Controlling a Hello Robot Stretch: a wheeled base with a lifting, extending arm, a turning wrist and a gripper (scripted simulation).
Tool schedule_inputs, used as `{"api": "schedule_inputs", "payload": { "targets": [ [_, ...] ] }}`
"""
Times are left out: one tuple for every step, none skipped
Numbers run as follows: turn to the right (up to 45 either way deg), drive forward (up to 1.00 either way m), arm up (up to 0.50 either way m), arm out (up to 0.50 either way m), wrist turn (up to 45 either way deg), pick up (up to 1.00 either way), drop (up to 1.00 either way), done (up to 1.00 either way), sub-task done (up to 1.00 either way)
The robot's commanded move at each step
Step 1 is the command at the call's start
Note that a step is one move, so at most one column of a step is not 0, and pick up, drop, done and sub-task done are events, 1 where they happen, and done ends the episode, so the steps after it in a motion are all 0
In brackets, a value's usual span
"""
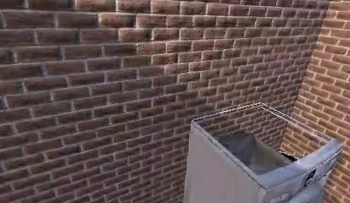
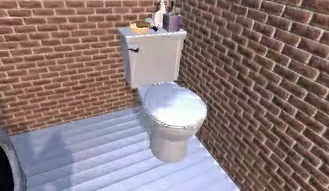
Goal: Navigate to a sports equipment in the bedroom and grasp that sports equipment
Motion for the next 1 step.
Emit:
{"api": "schedule_inputs", "payload": {
  "targets": [
    [-45.0,0.00,0.00,0.00,0.0,0.00,0.00,0.00,0.00]
  ]
}}
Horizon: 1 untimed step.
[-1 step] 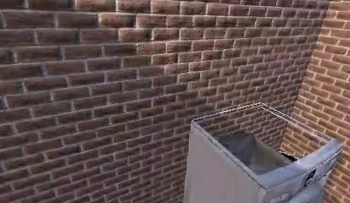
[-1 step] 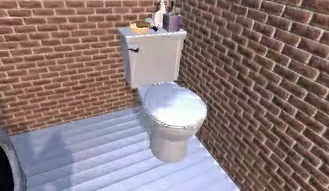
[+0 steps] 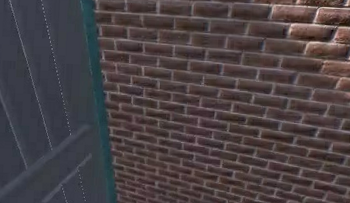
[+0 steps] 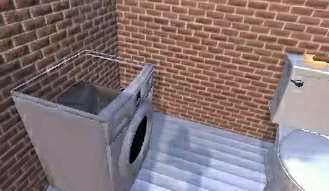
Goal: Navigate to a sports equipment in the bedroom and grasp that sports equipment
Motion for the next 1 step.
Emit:
{"api": "schedule_inputs", "payload": {
  "targets": [
    [-45.0,0.00,0.00,0.00,0.0,0.00,0.00,0.00,0.00]
  ]
}}
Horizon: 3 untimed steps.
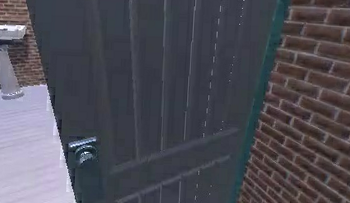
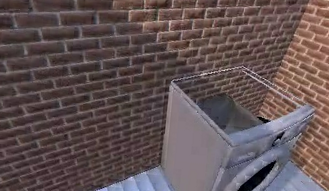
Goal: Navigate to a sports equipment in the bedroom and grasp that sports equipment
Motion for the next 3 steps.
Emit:
{"api": "schedule_inputs", "payload": {
  "targets": [
    [-45.0,0.00,0.00,0.00,0.0,0.00,0.00,0.00,0.00],
    [-21.0,0.00,0.00,0.00,0.0,0.00,0.00,0.00,0.00],
    [0.0,0.75,0.00,0.00,0.0,0.00,0.00,0.00,0.00]
  ]
}}
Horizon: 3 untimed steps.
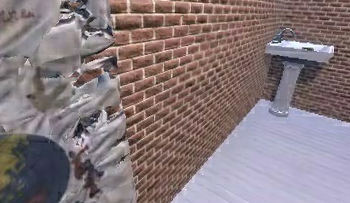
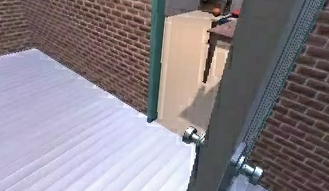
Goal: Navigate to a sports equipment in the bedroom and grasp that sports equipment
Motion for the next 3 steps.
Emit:
{"api": "schedule_inputs", "payload": {
  "targets": [
    [27.0,0.00,0.00,0.00,0.0,0.00,0.00,0.00,0.00],
    [0.0,0.10,0.00,0.00,0.0,0.00,0.00,0.00,0.00],
    [45.0,0.00,0.00,0.00,0.0,0.00,0.00,0.00,0.00]
  ]
}}
